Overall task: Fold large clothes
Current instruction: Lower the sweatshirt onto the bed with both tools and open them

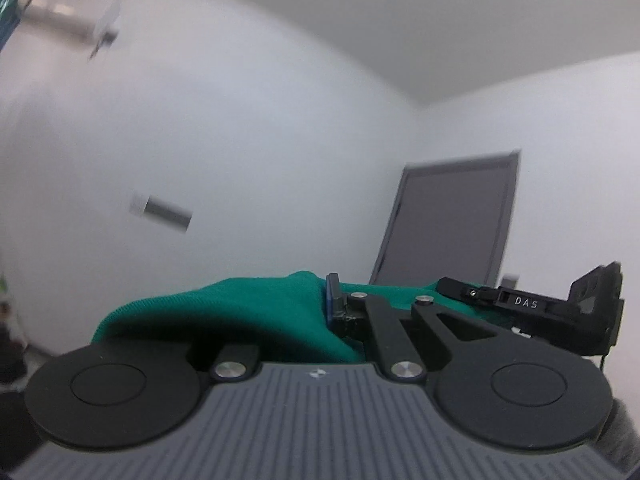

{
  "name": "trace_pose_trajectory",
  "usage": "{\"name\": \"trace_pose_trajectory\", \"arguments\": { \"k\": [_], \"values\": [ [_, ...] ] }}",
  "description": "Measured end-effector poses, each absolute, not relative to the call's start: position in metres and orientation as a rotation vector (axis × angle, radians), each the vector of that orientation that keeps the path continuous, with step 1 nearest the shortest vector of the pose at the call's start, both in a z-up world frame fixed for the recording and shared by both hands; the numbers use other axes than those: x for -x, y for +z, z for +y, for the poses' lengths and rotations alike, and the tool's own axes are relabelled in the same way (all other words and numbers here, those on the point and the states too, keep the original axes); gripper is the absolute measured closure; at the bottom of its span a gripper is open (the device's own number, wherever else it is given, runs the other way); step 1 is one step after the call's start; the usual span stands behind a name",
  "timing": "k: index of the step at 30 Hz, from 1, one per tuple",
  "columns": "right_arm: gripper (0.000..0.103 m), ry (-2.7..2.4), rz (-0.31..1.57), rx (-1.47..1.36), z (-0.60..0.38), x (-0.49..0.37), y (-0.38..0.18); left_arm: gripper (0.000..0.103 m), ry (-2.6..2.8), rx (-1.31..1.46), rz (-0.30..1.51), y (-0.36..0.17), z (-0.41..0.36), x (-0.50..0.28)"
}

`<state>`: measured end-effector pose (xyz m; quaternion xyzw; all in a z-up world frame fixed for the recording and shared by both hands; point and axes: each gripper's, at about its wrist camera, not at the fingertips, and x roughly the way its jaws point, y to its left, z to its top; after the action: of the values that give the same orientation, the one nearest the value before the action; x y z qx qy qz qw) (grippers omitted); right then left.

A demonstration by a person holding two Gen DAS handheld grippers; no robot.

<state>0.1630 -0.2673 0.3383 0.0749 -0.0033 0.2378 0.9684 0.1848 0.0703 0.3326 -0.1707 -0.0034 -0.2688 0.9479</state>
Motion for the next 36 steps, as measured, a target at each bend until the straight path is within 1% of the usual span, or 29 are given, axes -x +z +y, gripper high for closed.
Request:
{"name": "trace_pose_trajectory", "arguments": {
  "k": [2,8,11,16,20,23,26,30,36],
  "values": [
    [0.094,0.455,0.063,-0.157,-0.275,-0.192,0.308,0.095,-0.539,0.363,0.053,0.304,0.063,-0.217],
    [0.094,0.399,0.184,-0.171,-0.287,-0.274,0.209,0.095,-0.484,0.387,0.174,0.185,0.05,-0.326],
    [0.094,0.361,0.245,-0.118,-0.281,-0.337,0.155,0.095,-0.427,0.37,0.243,0.122,0.043,-0.401],
    [0.094,0.309,0.351,-0.164,-0.278,-0.451,0.042,0.095,-0.371,0.345,0.36,0.014,0.038,-0.51],
    [0.094,0.28,0.396,-0.171,-0.278,-0.506,-0.054,0.095,-0.357,0.325,0.446,-0.064,0.035,-0.574],
    [0.094,0.267,0.419,-0.17,-0.277,-0.526,-0.105,0.095,-0.337,0.299,0.501,-0.098,0.037,-0.613],
    [0.094,0.245,0.455,-0.176,-0.272,-0.536,-0.138,0.095,-0.309,0.294,0.556,-0.124,0.037,-0.636],
    [0.093,0.238,0.481,-0.171,-0.275,-0.541,-0.158,0.094,-0.293,0.346,0.617,-0.152,0.044,-0.65],
    [0.092,0.213,0.537,-0.206,-0.274,-0.554,-0.174,0.092,-0.277,0.344,0.664,-0.164,0.043,-0.669]
  ]
}}
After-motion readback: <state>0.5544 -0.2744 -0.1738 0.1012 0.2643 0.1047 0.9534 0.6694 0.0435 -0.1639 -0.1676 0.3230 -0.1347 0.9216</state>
